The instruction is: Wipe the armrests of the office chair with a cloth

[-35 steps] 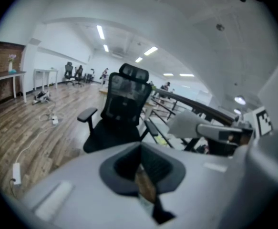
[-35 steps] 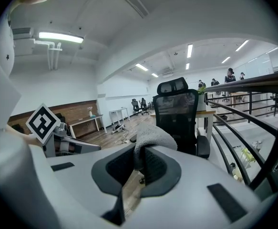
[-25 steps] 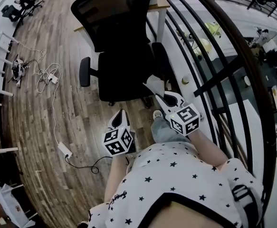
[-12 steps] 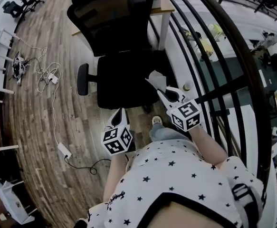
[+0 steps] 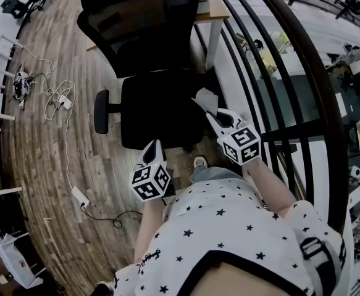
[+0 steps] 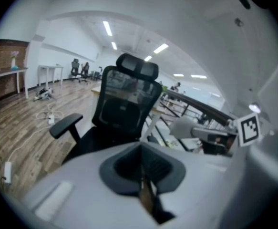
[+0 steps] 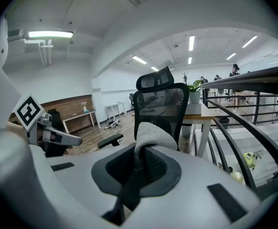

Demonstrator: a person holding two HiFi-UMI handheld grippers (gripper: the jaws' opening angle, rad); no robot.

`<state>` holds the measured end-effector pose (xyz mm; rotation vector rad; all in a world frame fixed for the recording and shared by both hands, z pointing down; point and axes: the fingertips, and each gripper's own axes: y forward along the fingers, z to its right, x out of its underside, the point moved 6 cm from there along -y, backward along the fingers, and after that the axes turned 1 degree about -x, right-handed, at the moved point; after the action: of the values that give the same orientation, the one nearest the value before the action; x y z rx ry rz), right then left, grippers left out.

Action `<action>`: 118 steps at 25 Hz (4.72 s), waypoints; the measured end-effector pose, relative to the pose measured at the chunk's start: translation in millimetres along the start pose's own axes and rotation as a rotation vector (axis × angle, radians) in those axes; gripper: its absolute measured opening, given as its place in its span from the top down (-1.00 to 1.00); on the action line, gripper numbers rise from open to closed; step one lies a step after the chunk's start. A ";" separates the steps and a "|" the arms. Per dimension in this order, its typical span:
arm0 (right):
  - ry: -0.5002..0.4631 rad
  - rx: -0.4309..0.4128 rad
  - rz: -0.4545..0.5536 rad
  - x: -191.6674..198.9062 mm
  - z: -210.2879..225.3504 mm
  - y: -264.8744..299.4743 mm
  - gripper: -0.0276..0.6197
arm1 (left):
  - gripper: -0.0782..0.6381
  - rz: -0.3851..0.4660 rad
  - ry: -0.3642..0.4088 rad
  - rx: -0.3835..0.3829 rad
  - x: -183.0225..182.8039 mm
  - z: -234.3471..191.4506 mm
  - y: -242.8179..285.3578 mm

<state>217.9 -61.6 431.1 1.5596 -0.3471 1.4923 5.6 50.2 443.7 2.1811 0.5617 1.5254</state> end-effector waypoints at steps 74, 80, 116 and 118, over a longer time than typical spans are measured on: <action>-0.106 0.144 -0.458 100.9 201.3 239.0 0.82 | 0.76 -0.327 0.030 0.073 -4.1 -23.6 172.8; -0.107 0.149 -0.463 102.0 200.0 238.1 0.82 | 0.76 -0.325 0.029 0.071 -1.3 -20.7 170.0; -0.139 0.121 -0.486 122.2 157.3 202.8 0.82 | 0.76 -0.275 0.018 0.058 18.9 -13.7 123.9; -0.138 0.123 -0.486 123.9 154.4 199.9 0.82 | 0.76 -0.271 0.018 0.057 20.5 -13.5 120.3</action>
<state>197.2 -238.4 648.9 1.6994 0.0507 1.0473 9.9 -37.2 529.9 2.0349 0.8772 1.3999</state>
